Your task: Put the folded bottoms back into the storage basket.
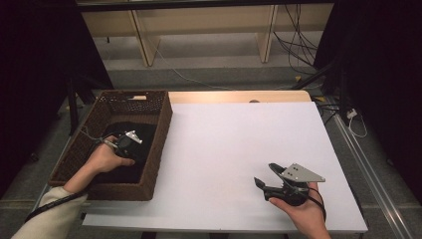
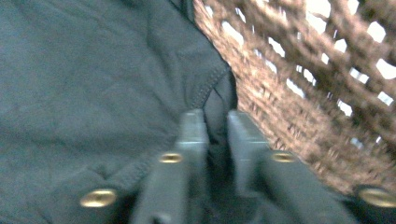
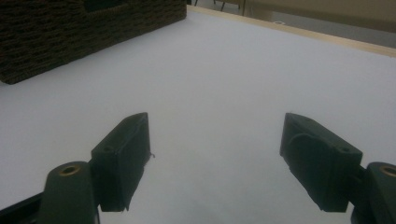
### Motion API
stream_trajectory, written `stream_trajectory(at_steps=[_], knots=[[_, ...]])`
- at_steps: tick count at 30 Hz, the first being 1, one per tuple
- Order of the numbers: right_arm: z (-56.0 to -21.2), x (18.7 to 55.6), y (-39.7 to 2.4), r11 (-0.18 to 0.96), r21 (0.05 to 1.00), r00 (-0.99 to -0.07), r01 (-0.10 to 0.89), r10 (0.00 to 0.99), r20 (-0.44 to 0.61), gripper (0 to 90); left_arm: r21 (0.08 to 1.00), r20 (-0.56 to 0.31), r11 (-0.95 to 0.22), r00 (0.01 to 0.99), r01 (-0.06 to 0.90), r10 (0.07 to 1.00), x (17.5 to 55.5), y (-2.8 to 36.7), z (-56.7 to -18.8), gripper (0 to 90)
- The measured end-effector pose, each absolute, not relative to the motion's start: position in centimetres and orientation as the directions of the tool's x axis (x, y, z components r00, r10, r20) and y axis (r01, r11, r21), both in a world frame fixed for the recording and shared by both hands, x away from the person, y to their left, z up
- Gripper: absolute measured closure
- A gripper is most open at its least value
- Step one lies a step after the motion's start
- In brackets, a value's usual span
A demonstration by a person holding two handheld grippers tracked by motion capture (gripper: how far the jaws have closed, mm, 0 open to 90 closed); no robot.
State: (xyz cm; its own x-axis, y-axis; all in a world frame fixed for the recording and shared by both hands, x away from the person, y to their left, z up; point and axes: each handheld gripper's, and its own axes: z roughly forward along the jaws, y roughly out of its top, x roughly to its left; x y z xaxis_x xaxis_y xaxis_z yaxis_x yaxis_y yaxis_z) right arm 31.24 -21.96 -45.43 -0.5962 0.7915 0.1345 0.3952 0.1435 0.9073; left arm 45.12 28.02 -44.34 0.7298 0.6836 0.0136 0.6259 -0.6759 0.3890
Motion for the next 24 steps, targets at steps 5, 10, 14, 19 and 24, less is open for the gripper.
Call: stream_trajectory(at_steps=[5, 10, 14, 19, 24], knots=[[-45.4, 31.2, -22.0, 0.142, 0.908, -0.596, 0.395, 0.792, 0.135, 25.3, 0.471, 0.010, -0.567, 0.638, 0.676, 0.770, 45.5, 29.9, -42.7, 48.2], [-45.4, 31.2, -21.9, 0.138, 0.908, -0.596, 0.395, 0.791, 0.140, 25.3, 0.419, 0.086, -0.535, 0.554, 0.734, 0.828, 46.0, 32.6, -42.2, 55.8], [-45.4, 31.2, -21.9, 0.140, 0.908, -0.595, 0.396, 0.792, 0.137, 25.3, 0.338, 0.142, -0.544, 0.530, 0.768, 0.836, 46.0, 34.0, -42.9, 65.6], [-45.4, 31.2, -21.9, 0.141, 0.907, -0.595, 0.396, 0.792, 0.136, 25.3, 0.268, 0.099, -0.506, 0.499, 0.820, 0.861, 45.9, 34.9, -44.3, 65.6], [-45.4, 31.2, -21.9, 0.145, 0.905, -0.595, 0.400, 0.792, 0.135, 25.3, 0.256, 0.089, -0.470, 0.463, 0.845, 0.882, 45.9, 35.6, -45.2, 54.4]])
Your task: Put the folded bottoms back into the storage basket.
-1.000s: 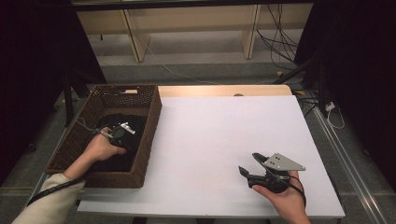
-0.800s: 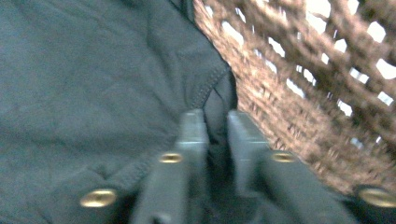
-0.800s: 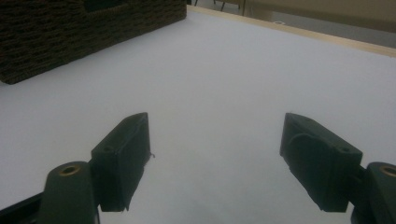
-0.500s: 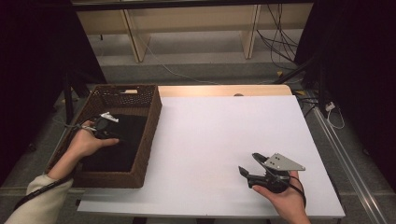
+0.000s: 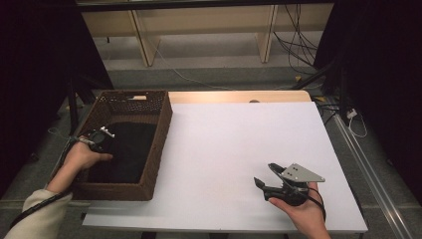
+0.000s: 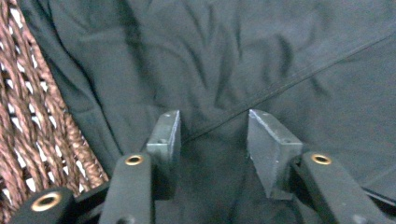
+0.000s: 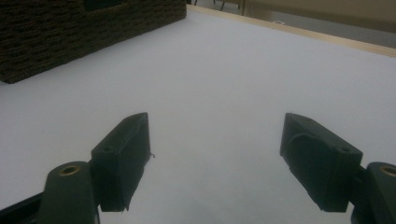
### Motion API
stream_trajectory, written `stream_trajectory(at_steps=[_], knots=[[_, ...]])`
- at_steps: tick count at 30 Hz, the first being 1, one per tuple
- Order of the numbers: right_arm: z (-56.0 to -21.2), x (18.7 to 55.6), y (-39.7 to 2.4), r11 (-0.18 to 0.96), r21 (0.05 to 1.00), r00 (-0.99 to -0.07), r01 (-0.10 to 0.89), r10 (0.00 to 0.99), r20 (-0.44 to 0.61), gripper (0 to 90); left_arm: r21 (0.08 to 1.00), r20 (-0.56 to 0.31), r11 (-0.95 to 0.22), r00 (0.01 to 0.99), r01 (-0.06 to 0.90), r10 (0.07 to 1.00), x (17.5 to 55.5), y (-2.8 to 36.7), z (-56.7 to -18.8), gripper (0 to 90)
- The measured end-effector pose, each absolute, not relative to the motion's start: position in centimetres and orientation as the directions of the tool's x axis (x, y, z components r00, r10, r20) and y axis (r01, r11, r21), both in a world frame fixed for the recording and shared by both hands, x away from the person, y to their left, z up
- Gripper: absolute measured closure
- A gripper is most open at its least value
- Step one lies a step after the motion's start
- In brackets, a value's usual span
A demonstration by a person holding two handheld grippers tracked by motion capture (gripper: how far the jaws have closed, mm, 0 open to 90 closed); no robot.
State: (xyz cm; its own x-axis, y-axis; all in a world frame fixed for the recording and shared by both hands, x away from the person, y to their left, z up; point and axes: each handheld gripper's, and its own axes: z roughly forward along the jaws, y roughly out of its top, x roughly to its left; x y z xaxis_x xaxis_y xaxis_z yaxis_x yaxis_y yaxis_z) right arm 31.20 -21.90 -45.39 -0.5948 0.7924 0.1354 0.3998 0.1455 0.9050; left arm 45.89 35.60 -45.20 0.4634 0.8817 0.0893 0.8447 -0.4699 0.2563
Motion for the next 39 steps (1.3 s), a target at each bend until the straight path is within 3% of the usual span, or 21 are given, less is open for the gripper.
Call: stream_trajectory(at_steps=[4, 13, 20, 27, 34, 39], knots=[[-45.4, 31.2, -21.9, 0.145, 0.904, -0.595, 0.402, 0.792, 0.137, 25.3, 0.255, 0.033, -0.415, 0.421, 0.874, 0.907, 46.0, 35.9, -45.3, 58.2], [-45.4, 31.2, -21.9, 0.145, 0.905, -0.596, 0.400, 0.791, 0.136, 25.3, 0.241, -0.017, -0.374, 0.390, 0.895, 0.921, 46.2, 35.6, -45.4, 81.2], [-45.4, 31.2, -21.9, 0.145, 0.905, -0.595, 0.399, 0.792, 0.136, 25.3, 0.239, 0.054, -0.419, 0.419, 0.876, 0.906, 46.2, 35.5, -45.3, 87.2], [-45.4, 31.3, -22.0, 0.145, 0.906, -0.594, 0.399, 0.793, 0.135, 25.3, 0.235, 0.109, -0.480, 0.468, 0.845, 0.877, 46.3, 35.6, -45.4, 84.9], [-45.4, 31.2, -21.9, 0.144, 0.906, -0.594, 0.399, 0.793, 0.136, 25.3, 0.321, 0.144, -0.474, 0.453, 0.820, 0.880, 46.1, 35.3, -44.4, 55.5], [-45.4, 31.2, -21.9, 0.146, 0.905, -0.594, 0.399, 0.793, 0.134, 25.3, 0.403, 0.136, -0.494, 0.483, 0.771, 0.865, 45.6, 33.7, -43.0, 58.2]])
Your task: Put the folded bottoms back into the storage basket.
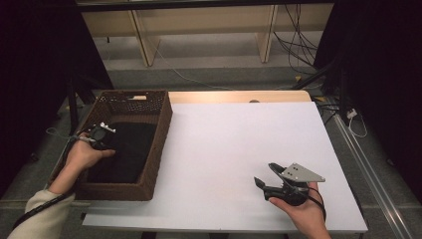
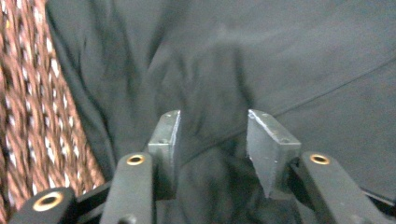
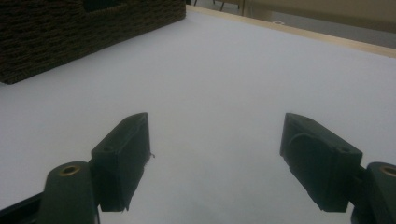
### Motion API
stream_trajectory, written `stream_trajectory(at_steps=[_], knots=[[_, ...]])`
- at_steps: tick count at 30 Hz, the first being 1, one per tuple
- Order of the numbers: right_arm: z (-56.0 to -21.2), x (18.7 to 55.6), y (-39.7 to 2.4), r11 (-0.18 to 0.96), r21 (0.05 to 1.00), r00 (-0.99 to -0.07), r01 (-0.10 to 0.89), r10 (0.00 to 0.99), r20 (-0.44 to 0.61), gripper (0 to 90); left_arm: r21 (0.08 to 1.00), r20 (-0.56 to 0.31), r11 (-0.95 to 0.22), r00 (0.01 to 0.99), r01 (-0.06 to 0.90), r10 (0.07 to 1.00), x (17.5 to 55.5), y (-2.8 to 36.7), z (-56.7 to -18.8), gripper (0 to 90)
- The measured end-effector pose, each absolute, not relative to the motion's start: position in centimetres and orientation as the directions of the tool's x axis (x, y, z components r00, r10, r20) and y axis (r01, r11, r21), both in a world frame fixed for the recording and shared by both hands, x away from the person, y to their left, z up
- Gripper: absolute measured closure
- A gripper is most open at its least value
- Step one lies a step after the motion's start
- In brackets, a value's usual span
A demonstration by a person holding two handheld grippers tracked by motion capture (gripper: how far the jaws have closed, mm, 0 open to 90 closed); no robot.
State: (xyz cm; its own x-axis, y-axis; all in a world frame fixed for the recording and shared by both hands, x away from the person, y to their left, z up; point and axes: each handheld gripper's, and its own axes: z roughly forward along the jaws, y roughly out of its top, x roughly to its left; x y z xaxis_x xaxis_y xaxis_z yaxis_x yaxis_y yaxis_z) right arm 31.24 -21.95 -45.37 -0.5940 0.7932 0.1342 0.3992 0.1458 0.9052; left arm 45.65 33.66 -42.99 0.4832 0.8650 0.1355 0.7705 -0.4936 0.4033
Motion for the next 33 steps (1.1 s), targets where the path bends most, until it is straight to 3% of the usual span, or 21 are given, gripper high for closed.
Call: stream_trajectory(at_steps=[5, 8, 12, 25, 33], knots=[[-45.4, 31.3, -22.0, 0.144, 0.910, -0.597, 0.389, 0.792, 0.130, 25.3, 0.418, -0.024, -0.490, 0.549, 0.765, 0.836, 45.3, 31.1, -43.3, 74.2], [-45.4, 31.3, -22.0, 0.148, 0.909, -0.596, 0.389, 0.793, 0.126, 25.3, 0.395, -0.026, -0.514, 0.569, 0.761, 0.822, 45.4, 29.8, -43.9, 81.7], [-45.3, 31.2, -22.0, 0.139, 0.910, -0.597, 0.390, 0.791, 0.135, 25.3, 0.362, -0.012, -0.539, 0.582, 0.761, 0.813, 45.8, 28.8, -44.9, 84.3], [-45.3, 31.2, -22.0, 0.139, 0.912, -0.598, 0.386, 0.790, 0.133, 25.3, 0.397, -0.054, -0.491, 0.554, 0.775, 0.831, 46.0, 28.2, -45.5, 83.2], [-45.2, 31.2, -22.1, 0.137, 0.910, -0.595, 0.390, 0.793, 0.136, 25.3, 0.448, -0.041, -0.457, 0.528, 0.768, 0.848, 45.7, 28.4, -45.2, 74.8]])
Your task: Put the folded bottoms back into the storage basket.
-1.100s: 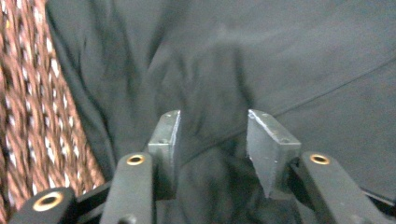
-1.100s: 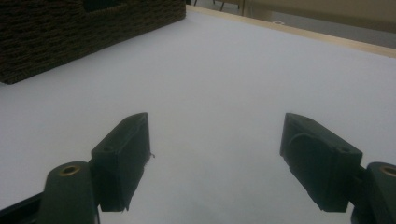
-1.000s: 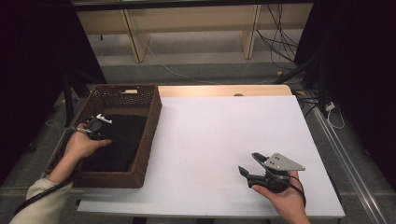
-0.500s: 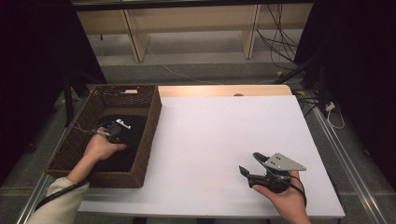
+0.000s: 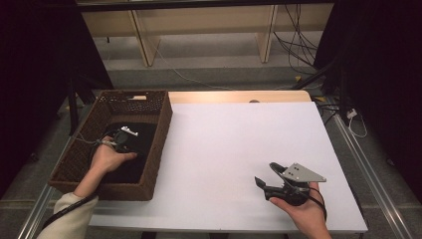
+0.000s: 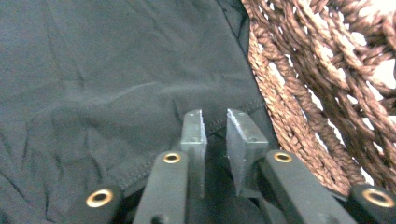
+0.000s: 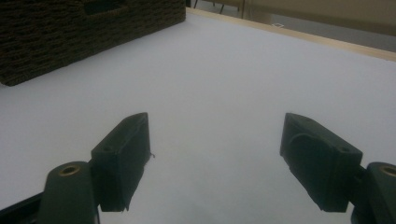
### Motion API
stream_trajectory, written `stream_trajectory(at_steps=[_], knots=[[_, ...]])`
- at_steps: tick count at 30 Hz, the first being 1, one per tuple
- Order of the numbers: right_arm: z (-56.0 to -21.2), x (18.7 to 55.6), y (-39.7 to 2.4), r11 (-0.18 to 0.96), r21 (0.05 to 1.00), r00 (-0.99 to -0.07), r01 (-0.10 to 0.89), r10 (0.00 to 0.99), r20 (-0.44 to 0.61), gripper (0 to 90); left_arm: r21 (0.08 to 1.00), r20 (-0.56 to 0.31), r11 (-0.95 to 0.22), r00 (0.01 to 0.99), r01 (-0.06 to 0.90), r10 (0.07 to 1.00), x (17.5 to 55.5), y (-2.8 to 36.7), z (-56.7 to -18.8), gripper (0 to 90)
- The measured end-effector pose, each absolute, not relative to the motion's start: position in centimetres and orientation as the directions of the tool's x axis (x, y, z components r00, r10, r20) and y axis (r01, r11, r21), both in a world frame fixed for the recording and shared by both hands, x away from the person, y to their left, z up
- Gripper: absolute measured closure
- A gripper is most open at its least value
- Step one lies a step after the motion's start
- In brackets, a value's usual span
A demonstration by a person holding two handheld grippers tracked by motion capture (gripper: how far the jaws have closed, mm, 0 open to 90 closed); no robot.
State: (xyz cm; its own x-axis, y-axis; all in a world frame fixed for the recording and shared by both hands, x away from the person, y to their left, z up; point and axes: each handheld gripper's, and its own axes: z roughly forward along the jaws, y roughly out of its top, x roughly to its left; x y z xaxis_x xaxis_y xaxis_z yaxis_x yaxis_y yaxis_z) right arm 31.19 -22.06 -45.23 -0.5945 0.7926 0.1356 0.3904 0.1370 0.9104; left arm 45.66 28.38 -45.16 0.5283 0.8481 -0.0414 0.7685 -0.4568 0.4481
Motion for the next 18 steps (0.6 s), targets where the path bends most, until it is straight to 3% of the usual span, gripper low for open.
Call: stream_trajectory(at_steps=[7, 18], knots=[[-45.25, 31.23, -22.10, 0.134, 0.913, -0.595, 0.385, 0.792, 0.135, 25.3, 0.487, -0.023, -0.434, 0.508, 0.758, 0.861, 45.47, 28.69, -44.79, 69.1], [-45.18, 31.22, -22.16, 0.130, 0.911, -0.593, 0.392, 0.793, 0.143, 25.3, 0.549, -0.007, -0.398, 0.480, 0.735, 0.877, 45.21, 29.09, -44.42, 50.8]])
